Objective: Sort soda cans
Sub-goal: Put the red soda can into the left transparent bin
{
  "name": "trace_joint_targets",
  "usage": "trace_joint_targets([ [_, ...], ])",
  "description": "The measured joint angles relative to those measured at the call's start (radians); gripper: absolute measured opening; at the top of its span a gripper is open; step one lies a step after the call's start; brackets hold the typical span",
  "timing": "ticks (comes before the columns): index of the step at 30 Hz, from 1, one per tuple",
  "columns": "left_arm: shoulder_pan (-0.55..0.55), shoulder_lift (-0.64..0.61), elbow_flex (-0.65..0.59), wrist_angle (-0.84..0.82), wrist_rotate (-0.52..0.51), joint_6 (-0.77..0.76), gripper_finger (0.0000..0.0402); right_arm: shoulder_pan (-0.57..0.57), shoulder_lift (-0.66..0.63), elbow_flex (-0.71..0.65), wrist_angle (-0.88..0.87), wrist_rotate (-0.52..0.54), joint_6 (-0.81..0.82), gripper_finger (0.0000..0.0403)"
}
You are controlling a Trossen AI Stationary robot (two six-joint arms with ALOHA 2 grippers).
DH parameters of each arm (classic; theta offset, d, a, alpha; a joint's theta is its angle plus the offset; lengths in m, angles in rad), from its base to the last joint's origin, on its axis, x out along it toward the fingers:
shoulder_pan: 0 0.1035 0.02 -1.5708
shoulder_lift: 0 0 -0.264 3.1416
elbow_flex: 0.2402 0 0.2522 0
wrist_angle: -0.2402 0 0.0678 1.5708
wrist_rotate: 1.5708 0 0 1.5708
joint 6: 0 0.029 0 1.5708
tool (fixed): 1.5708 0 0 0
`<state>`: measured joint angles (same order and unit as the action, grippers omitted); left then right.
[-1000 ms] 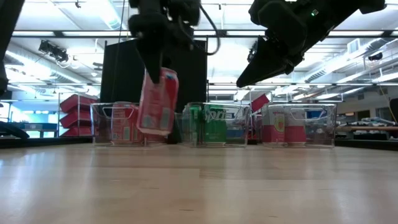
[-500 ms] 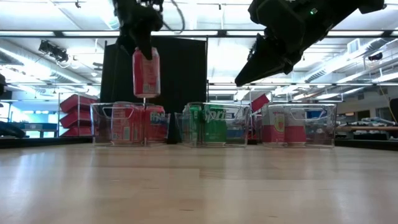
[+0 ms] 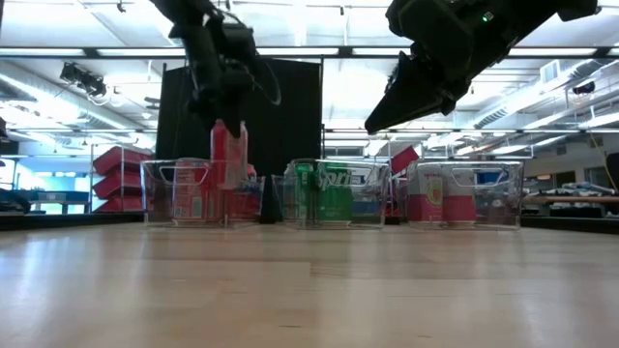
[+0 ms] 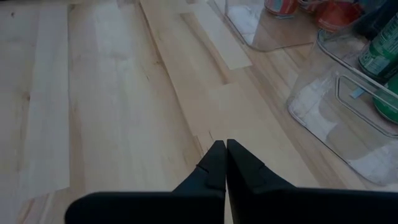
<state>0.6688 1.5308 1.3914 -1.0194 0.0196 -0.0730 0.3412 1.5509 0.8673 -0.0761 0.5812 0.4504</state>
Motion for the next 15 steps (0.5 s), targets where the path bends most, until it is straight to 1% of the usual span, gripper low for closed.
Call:
trace_joint_targets([
  [6, 0.022, 0.013, -0.092, 0.134, -0.018, 0.021, 0.0283, 0.0, 0.0, 0.0, 0.0, 0.0, 0.0, 0.0],
  [12, 0.038, 0.014, -0.188, 0.207, -0.036, 0.026, 0.0283, 0.0, 0.0, 0.0, 0.0, 0.0, 0.002, 0.0],
  [15, 0.038, 0.013, -0.215, 0.255, -0.042, 0.031, 0.0283, 0.0, 0.0, 0.0, 0.0, 0.0, 0.003, 0.0],
])
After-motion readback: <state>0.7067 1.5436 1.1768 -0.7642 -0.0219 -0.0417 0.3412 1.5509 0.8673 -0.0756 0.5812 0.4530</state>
